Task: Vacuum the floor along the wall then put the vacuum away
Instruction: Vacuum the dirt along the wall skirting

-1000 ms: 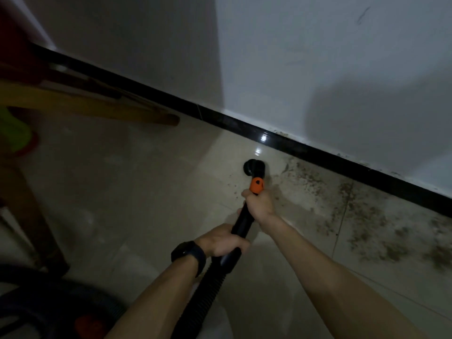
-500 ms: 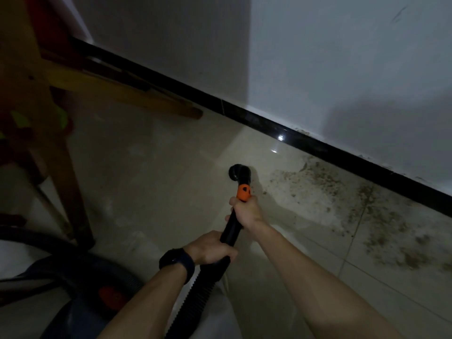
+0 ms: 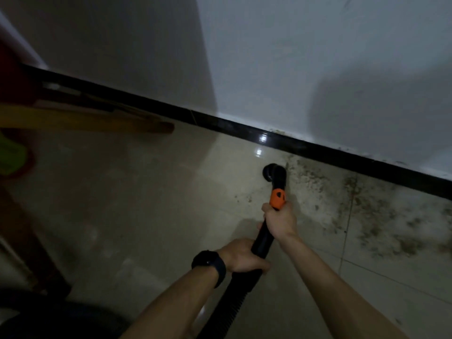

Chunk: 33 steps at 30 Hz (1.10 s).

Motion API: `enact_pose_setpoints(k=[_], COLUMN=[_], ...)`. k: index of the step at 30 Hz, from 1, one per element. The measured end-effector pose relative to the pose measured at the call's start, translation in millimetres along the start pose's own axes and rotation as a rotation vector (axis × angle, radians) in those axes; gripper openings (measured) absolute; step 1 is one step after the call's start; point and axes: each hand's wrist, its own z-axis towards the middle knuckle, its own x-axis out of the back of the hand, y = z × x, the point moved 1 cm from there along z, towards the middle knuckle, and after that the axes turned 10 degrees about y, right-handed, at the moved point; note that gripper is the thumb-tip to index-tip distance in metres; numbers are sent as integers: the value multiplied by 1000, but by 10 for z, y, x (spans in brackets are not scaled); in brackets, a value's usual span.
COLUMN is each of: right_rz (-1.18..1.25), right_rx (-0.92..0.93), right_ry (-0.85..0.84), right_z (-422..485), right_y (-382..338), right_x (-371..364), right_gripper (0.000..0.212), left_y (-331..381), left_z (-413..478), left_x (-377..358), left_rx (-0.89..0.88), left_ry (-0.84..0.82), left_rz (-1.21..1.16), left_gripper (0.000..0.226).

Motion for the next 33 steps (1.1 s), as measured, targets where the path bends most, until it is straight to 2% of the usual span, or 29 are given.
enact_pose_setpoints(k=[4, 6, 8, 10, 13, 15, 18, 21, 23, 26, 28, 30, 33], right_rz=[-32, -55, -79, -132, -167, -202, -237, -308, -337, -326, -249, -43, 182], right_rx=[54, 100, 122, 122, 82, 74, 108, 158, 180, 180, 156, 33, -96], right_ry=[-37, -60, -66, -76, -132, -145, -138, -169, -199, -217, -246, -286, -295], right_z=[76, 96, 159, 195, 137, 60, -26, -135, -222, -274, -323, -442, -713], right_y=[101, 93, 79, 123, 278, 343, 397, 501, 579, 659, 720, 865, 1128], right_x=[0, 54, 131, 256, 449, 507, 495, 407, 341, 303, 311, 317, 313], right_gripper=[27, 29, 29, 29, 30, 30, 31, 32, 33, 37, 41, 39, 19], left_y=[-36, 22, 117, 193, 211, 202, 264, 334, 346, 293, 230, 182, 216], left_z=[170, 238, 303, 343, 412, 482, 601, 688, 751, 864, 920, 967, 1025], left_x=[-66, 13, 134, 245, 421, 536, 574, 462, 340, 98, -6, -35, -89], left_rx=[-53, -46, -2, 3, 14, 50, 79, 71, 97, 111, 64, 39, 51], left_ry=[-94, -207, -280, -288, -154, 33, 186, 180, 174, 259, 312, 378, 424], left_rz=[158, 217, 167, 105, -32, -242, -483, -535, -597, -726, -804, -890, -991], left_gripper=[31, 53, 71, 63, 31, 24, 45, 63, 64, 52, 37, 28, 29])
